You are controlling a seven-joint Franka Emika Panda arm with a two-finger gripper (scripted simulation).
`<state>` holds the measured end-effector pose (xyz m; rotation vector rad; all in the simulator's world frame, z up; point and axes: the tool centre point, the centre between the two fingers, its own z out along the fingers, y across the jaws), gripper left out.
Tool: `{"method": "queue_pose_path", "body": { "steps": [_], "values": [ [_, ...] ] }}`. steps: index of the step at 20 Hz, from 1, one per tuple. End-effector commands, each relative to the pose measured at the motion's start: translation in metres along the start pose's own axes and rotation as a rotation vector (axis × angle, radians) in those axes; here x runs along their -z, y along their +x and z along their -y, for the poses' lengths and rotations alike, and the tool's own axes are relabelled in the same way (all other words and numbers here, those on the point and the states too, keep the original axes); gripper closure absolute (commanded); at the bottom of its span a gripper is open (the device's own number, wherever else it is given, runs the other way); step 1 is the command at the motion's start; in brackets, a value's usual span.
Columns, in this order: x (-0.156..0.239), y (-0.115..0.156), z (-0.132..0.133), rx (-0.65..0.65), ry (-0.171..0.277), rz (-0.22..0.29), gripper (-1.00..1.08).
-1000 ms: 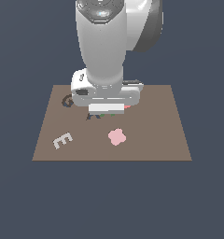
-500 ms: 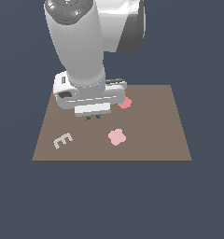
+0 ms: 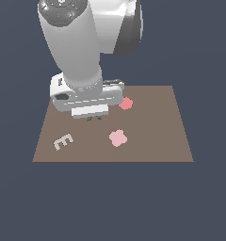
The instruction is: Insert a designated object into the corresponding slot on a board.
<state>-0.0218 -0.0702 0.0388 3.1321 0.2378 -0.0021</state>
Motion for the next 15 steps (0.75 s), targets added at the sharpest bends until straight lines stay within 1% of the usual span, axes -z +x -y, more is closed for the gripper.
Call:
{"method": "queue_pose_path", "body": {
  "steps": [1,5,6,15],
  "values": [
    [-0.0038,0.0004,0.0001,0.002,0.000,0.000,1.08],
    [-0.0088,0.0010,-0.0004,0.004,0.000,0.000,1.08],
    [-0.0088,0.0010,-0.0004,0.004,0.000,0.000,-0.92],
    [-0.0088,0.0010,-0.0004,0.004,0.000,0.000,-0.92]
  ]
}}
